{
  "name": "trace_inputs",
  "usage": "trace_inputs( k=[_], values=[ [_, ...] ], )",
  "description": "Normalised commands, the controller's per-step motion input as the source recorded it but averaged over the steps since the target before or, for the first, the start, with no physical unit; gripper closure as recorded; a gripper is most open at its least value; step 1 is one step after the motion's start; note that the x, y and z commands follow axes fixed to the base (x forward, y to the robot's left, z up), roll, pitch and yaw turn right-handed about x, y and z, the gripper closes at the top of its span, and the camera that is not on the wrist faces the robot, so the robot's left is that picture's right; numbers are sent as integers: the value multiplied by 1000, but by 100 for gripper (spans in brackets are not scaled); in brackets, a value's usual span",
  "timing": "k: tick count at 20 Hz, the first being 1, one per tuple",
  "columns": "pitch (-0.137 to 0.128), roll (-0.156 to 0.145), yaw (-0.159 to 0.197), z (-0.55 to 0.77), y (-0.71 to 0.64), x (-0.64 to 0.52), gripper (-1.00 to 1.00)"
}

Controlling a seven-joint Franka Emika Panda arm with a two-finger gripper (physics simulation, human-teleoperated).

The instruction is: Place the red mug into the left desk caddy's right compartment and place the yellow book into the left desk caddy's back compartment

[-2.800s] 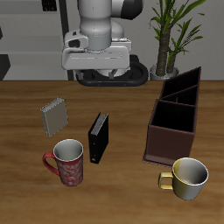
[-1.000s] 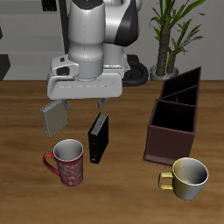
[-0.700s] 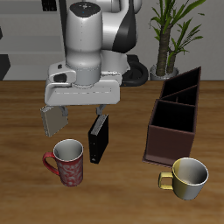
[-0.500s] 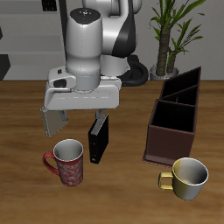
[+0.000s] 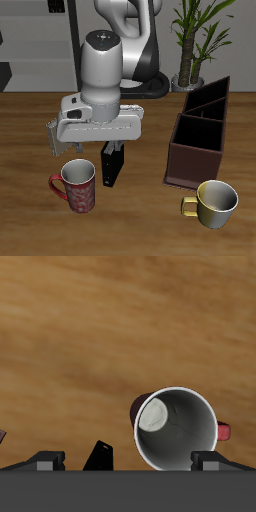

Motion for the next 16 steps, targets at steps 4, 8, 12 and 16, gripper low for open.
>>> trace_inputs(
  k=[4,8,12,16],
  values=[
    [8,4,-14,-246,31,74,-100],
    [36,19,-24,-326,87,126,-100],
    [35,-16,-24,-272,-23,28,-100],
    [37,-10,-41,-272,-87,56,-100]
  ],
)
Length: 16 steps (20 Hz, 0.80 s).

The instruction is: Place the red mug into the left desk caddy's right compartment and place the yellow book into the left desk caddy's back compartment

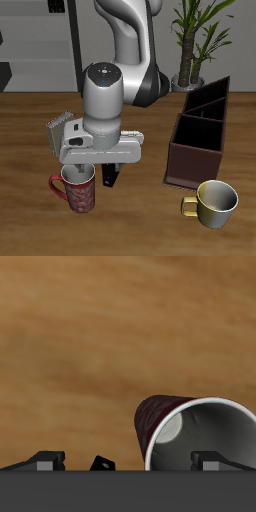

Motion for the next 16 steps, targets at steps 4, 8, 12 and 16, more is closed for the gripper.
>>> trace_inputs(
  k=[4,8,12,16],
  values=[
    [22,-36,-27,-247,-62,-7,-100],
    [20,-22,-10,-204,-43,-11,100],
    [4,-1,-22,-78,-83,-21,100],
    [-4,-16,-17,27,-49,-17,100]
  ],
)
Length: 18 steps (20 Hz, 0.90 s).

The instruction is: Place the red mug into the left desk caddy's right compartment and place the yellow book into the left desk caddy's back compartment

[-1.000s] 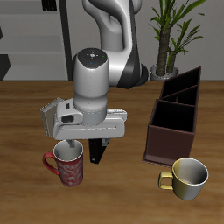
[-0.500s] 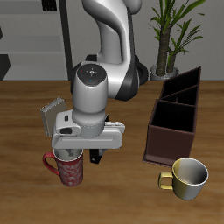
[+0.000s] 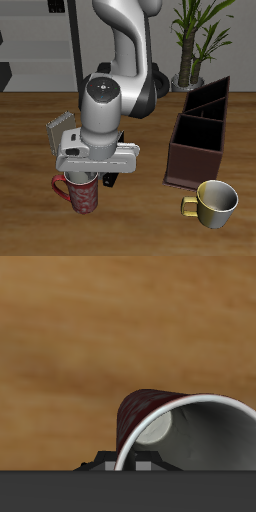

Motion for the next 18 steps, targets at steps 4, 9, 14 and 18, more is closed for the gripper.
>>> trace_inputs(
  k=[4,9,14,18],
  values=[
    [-53,-4,13,377,16,-71,100],
    [-78,-14,3,686,78,-164,100],
    [-113,-39,35,897,126,-295,100],
    [-41,-61,-31,706,13,-280,100]
  ],
)
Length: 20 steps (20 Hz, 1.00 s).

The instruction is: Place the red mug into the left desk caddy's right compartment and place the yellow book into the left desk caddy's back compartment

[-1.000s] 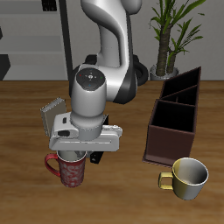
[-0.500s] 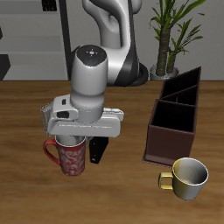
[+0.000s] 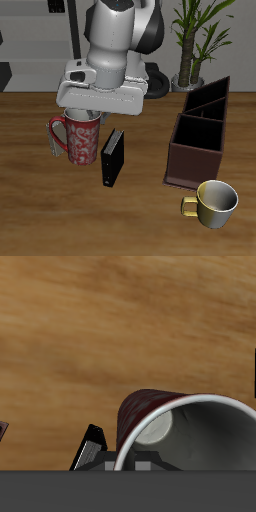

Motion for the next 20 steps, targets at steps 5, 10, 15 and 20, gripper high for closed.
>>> trace_inputs(
  k=[5,10,15,20],
  values=[
    [-21,-65,-52,860,87,-483,100],
    [18,-48,10,399,227,-338,100],
    [-1,-36,-19,283,372,-323,100],
    [-17,15,-13,178,435,-185,100]
  ],
)
